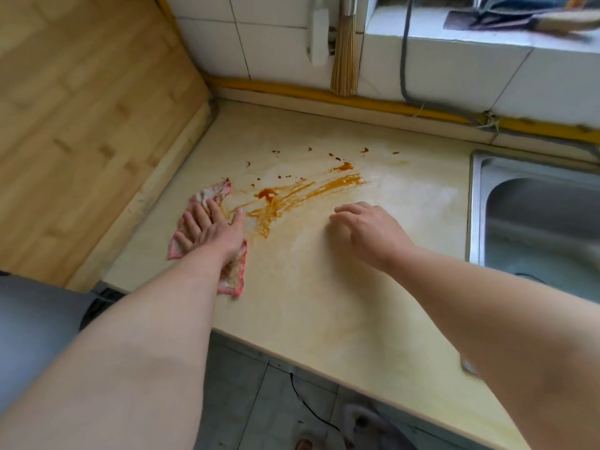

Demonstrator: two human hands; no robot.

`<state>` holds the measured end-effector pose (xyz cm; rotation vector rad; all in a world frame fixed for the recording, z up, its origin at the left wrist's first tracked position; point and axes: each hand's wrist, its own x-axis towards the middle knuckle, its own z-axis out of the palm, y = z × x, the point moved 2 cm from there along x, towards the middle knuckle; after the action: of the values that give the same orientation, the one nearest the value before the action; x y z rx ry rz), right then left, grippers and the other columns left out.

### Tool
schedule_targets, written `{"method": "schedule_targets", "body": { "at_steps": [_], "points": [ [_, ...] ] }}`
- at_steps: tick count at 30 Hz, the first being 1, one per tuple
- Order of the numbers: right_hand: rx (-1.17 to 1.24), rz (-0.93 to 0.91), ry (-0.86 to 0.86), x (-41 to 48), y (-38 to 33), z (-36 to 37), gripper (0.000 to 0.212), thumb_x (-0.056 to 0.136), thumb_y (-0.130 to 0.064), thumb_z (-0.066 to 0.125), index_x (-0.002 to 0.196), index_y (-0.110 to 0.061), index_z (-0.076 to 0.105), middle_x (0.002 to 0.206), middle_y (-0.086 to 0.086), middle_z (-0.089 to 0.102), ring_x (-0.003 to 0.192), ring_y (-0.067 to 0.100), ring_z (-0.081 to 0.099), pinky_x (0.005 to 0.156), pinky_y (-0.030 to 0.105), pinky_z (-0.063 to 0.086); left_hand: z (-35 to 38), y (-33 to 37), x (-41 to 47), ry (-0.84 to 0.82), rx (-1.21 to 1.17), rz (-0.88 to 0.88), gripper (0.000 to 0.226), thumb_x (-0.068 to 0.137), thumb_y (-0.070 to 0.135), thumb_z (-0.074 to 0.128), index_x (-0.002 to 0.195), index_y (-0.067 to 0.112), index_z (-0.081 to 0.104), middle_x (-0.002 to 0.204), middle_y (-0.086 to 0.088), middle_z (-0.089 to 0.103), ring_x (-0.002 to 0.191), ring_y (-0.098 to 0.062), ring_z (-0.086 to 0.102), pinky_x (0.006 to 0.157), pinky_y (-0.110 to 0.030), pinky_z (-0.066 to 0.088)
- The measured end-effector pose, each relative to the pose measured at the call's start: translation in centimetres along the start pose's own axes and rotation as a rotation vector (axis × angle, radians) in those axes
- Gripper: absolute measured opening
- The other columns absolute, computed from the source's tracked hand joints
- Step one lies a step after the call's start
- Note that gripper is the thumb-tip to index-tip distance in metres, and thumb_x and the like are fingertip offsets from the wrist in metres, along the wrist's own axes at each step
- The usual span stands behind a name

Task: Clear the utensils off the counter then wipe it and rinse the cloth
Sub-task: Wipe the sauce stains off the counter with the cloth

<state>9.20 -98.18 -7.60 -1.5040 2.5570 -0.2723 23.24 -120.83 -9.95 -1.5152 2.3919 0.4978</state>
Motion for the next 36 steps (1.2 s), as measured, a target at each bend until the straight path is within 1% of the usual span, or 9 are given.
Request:
{"method": "schedule_targets", "body": {
  "at_steps": [7, 10, 13, 16, 21, 27, 31, 33, 36],
  "points": [
    [0.035, -0.16, 0.038, 2.5, 2.3, 0.0, 0.042, 0.087, -0.005, 0.051, 0.122, -0.023, 0.065, 0.125, -0.005, 0.064, 0.117, 0.021, 0.055, 0.087, 0.031, 0.046, -0.7, 3.1, 3.7, 0.051, 0.022, 0.013, 0.071, 0.096, 0.06, 0.011, 0.155, 0.023, -0.007, 0.161, -0.001, -0.018, 0.147, -0.02, -0.018, 0.117, -0.048, -0.012],
    [0.043, -0.235, 0.071, 2.8, 3.4, 0.0, 0.035, 0.079, -0.001, 0.062, 0.105, -0.02, 0.073, 0.106, -0.002, 0.072, 0.098, 0.025, 0.064, 0.075, 0.032, 0.051, -0.5, 5.4, 4.3, 0.064, 0.046, 0.057, 0.071, 0.097, 0.06, 0.01, 0.155, 0.023, -0.006, 0.161, -0.001, -0.017, 0.148, -0.02, -0.016, 0.118, -0.047, -0.01],
    [0.071, -0.187, 0.129, 2.6, 5.0, -0.5, 0.03, 0.076, 0.001, 0.063, 0.096, -0.017, 0.075, 0.092, 0.001, 0.074, 0.086, 0.027, 0.066, 0.067, 0.03, 0.05, 0.0, 7.6, 3.5, 0.069, 0.08, 0.121, 0.071, 0.097, 0.059, 0.011, 0.155, 0.022, -0.006, 0.161, -0.001, -0.016, 0.148, -0.02, -0.016, 0.118, -0.046, -0.009],
    [0.059, -0.101, 0.134, 1.9, 6.5, -1.3, 0.03, 0.083, -0.002, 0.057, 0.103, -0.018, 0.074, 0.099, 0.0, 0.073, 0.095, 0.027, 0.063, 0.071, 0.03, 0.046, 0.8, 9.6, 2.3, 0.047, 0.104, 0.185, 0.071, 0.098, 0.058, 0.012, 0.155, 0.021, -0.006, 0.161, -0.001, -0.016, 0.148, -0.019, -0.017, 0.118, -0.044, -0.01],
    [0.029, -0.027, 0.132, 0.0, 7.8, -1.8, 0.04, 0.082, 0.001, 0.051, 0.105, -0.023, 0.073, 0.103, -0.004, 0.072, 0.099, 0.024, 0.061, 0.072, 0.029, 0.045, 2.1, 11.7, -0.5, 0.009, 0.127, 0.259, 0.07, 0.099, 0.057, 0.013, 0.154, 0.021, -0.01, 0.16, -0.001, -0.02, 0.147, -0.019, -0.02, 0.118, -0.043, -0.011],
    [-0.007, 0.032, -0.006, -2.7, 6.5, -1.3, 0.037, 0.09, -0.006, 0.049, 0.116, -0.027, 0.065, 0.12, -0.007, 0.063, 0.112, 0.019, 0.053, 0.079, 0.027, 0.043, 3.9, 12.8, -4.4, -0.047, 0.148, 0.369, 0.069, 0.099, 0.055, 0.014, 0.153, 0.021, -0.015, 0.159, -0.001, -0.025, 0.145, -0.018, -0.024, 0.116, -0.041, -0.014],
    [-0.001, 0.094, -0.05, -4.5, 5.0, -0.6, 0.04, 0.092, -0.007, 0.047, 0.127, -0.024, 0.056, 0.135, -0.006, 0.052, 0.123, 0.019, 0.046, 0.094, 0.03, 0.043, 5.2, 12.5, -7.9, -0.081, 0.158, 0.46, 0.069, 0.1, 0.052, 0.017, 0.153, 0.021, -0.015, 0.158, -0.001, -0.026, 0.145, -0.017, -0.025, 0.115, -0.041, -0.015],
    [0.024, 0.139, -0.057, -5.3, 4.3, -0.3, 0.038, 0.093, -0.006, 0.044, 0.125, -0.02, 0.056, 0.129, -0.002, 0.052, 0.122, 0.02, 0.048, 0.091, 0.03, 0.043, 6.0, 12.1, -9.3, -0.1, 0.157, 0.502, 0.07, 0.1, 0.051, 0.02, 0.153, 0.022, -0.014, 0.158, 0.0, -0.027, 0.145, -0.016, -0.026, 0.115, -0.041, -0.015],
    [0.021, 0.207, -0.06, -6.2, 3.0, 0.1, 0.03, 0.091, -0.007, 0.042, 0.113, -0.018, 0.06, 0.117, 0.002, 0.057, 0.113, 0.023, 0.054, 0.079, 0.029, 0.042, 6.9, 10.9, -11.3, -0.114, 0.165, 0.568, 0.068, 0.1, 0.044, 0.024, 0.154, 0.022, -0.011, 0.159, 0.001, -0.024, 0.145, -0.015, -0.023, 0.117, -0.04, -0.013]
  ]
}}
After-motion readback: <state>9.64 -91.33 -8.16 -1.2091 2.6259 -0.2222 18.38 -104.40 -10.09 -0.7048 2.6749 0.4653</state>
